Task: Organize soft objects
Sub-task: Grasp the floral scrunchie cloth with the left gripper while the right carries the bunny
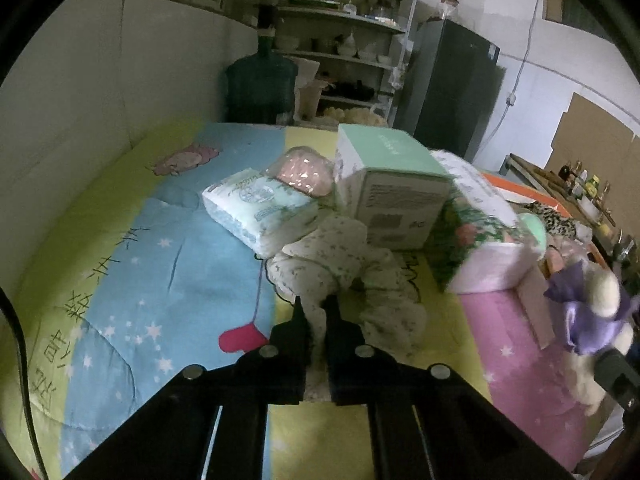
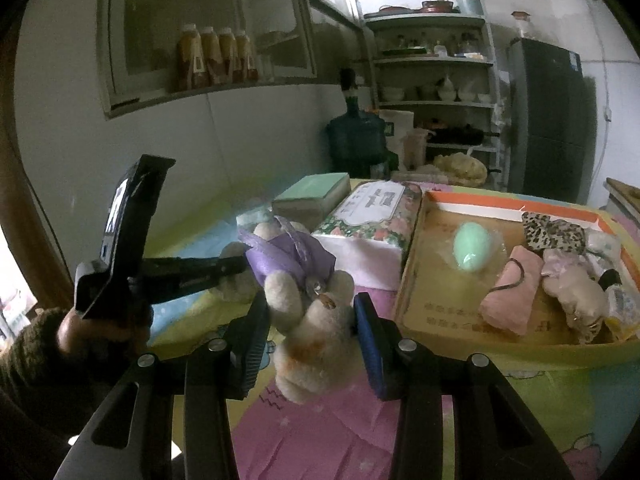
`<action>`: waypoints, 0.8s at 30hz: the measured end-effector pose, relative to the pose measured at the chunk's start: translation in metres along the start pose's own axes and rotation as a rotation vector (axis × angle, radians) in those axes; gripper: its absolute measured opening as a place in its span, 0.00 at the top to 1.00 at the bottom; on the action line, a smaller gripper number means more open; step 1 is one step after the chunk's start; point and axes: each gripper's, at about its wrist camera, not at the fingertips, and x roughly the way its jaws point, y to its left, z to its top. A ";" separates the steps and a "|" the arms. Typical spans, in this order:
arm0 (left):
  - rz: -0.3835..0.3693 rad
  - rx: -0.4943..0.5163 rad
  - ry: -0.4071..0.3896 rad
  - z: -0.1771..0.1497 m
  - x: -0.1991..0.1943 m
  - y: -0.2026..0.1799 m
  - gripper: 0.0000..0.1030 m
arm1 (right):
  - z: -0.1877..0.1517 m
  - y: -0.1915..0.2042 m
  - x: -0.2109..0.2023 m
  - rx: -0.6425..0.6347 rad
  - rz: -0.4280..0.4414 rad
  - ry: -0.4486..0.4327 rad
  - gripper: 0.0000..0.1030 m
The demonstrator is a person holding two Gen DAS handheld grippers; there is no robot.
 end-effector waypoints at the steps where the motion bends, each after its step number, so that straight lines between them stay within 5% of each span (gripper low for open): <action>1: 0.001 0.003 -0.010 0.000 -0.004 -0.003 0.93 | 0.000 -0.001 -0.001 0.002 -0.001 -0.004 0.58; 14: -0.098 0.104 -0.169 0.025 -0.060 -0.067 0.93 | 0.003 -0.029 -0.033 0.045 -0.054 -0.085 0.58; 24: -0.236 0.207 -0.194 0.042 -0.061 -0.139 0.93 | 0.004 -0.068 -0.068 0.085 -0.193 -0.149 0.58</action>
